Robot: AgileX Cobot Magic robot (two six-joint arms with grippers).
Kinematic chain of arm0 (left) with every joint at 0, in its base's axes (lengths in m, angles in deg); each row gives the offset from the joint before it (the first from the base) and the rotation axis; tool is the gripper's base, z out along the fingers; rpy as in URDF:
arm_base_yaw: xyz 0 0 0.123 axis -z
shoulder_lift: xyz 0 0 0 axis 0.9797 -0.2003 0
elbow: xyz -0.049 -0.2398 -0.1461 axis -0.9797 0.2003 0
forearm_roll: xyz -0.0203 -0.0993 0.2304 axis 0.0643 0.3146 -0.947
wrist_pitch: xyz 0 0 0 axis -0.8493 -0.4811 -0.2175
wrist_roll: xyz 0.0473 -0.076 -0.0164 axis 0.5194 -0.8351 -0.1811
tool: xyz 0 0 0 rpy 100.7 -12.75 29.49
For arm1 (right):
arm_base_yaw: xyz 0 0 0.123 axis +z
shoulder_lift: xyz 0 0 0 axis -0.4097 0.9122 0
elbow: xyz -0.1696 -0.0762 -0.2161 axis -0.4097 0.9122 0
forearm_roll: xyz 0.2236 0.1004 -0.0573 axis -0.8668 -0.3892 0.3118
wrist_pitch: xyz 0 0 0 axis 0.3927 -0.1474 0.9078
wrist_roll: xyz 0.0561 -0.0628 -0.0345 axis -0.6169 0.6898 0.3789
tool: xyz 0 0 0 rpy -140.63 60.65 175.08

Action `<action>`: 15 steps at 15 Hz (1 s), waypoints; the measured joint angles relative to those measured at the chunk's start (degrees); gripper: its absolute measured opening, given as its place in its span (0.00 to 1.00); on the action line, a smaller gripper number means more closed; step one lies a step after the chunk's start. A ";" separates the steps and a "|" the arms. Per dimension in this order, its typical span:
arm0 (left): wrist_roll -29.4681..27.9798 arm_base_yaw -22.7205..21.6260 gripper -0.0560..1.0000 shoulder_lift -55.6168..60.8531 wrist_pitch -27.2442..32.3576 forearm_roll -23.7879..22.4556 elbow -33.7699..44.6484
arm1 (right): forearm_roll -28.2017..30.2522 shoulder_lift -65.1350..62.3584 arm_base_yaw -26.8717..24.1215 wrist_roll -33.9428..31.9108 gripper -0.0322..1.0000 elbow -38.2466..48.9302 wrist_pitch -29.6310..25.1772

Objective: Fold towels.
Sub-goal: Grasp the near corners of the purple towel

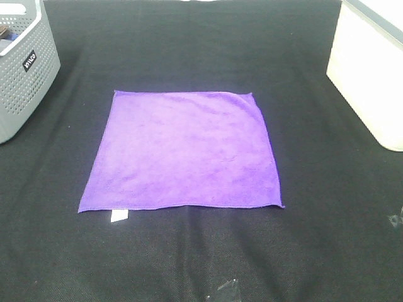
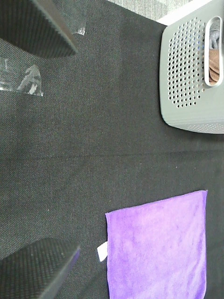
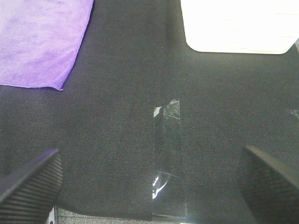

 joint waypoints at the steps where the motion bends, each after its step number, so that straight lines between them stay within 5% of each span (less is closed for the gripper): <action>1: 0.00 0.00 0.99 0.00 0.00 0.00 0.00 | 0.00 0.00 0.00 0.00 0.96 0.00 0.00; 15: 0.00 0.00 0.99 0.00 0.00 0.00 0.00 | 0.00 0.00 0.00 -0.34 0.96 0.00 0.00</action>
